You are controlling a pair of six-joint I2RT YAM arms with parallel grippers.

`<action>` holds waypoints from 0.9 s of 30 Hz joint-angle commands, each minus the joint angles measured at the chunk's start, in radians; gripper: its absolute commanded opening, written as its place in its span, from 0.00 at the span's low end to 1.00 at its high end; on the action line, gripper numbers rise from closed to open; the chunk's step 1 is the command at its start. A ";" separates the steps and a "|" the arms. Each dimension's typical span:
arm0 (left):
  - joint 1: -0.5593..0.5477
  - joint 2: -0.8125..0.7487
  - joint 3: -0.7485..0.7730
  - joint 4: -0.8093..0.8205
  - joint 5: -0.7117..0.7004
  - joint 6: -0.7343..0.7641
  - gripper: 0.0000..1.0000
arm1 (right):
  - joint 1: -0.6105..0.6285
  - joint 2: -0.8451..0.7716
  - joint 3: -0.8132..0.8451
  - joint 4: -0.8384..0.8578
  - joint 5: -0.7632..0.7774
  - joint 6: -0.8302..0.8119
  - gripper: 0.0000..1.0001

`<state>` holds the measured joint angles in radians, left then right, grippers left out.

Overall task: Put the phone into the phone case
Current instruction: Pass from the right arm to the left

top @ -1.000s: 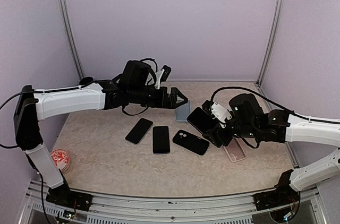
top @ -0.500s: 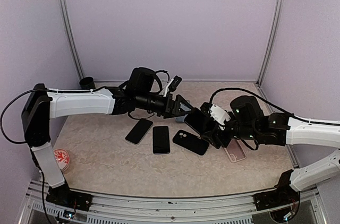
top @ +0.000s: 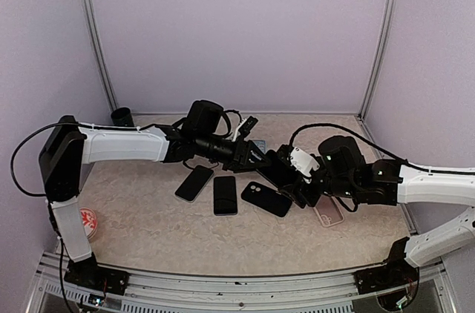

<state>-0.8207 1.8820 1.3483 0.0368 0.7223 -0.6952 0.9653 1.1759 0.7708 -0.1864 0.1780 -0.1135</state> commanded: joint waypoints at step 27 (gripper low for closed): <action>0.009 0.001 -0.095 0.311 0.055 -0.137 0.00 | 0.018 -0.069 -0.026 0.130 0.104 0.105 0.99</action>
<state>-0.8322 1.9240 1.3144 0.1776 0.7788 -0.7753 0.9737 1.1790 0.7597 -0.1272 0.2455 -0.0799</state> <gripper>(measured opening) 0.075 0.989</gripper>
